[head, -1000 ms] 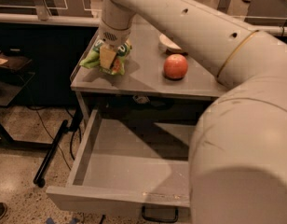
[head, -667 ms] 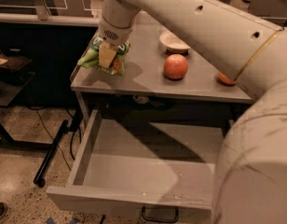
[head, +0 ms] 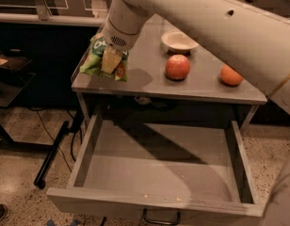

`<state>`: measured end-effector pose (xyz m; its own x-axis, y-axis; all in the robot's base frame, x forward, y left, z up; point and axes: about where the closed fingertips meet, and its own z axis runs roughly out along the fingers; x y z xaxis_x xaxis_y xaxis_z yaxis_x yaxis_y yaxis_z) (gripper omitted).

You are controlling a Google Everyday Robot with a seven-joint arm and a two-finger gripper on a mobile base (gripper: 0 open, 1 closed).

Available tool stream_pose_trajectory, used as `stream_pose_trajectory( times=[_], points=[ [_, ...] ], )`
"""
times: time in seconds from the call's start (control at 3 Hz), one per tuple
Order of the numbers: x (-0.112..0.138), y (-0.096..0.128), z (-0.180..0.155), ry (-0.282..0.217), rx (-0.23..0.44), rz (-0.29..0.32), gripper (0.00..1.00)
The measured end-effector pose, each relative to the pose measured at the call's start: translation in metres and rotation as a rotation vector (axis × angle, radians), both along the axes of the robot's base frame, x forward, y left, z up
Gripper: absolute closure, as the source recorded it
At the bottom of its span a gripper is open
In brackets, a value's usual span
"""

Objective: Place green rice chip bag into top drawer

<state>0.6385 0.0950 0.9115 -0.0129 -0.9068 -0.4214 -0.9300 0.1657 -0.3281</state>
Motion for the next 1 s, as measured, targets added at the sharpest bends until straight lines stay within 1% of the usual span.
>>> stream_pose_trajectory(
  times=[0.33, 0.67, 1.0],
  points=[
    [-0.014, 0.002, 0.008, -0.015, -0.023, 0.023, 1.00],
    [-0.051, 0.004, 0.016, -0.006, -0.014, 0.034, 1.00],
    [-0.108, 0.006, 0.000, 0.051, -0.021, 0.063, 1.00]
  ],
)
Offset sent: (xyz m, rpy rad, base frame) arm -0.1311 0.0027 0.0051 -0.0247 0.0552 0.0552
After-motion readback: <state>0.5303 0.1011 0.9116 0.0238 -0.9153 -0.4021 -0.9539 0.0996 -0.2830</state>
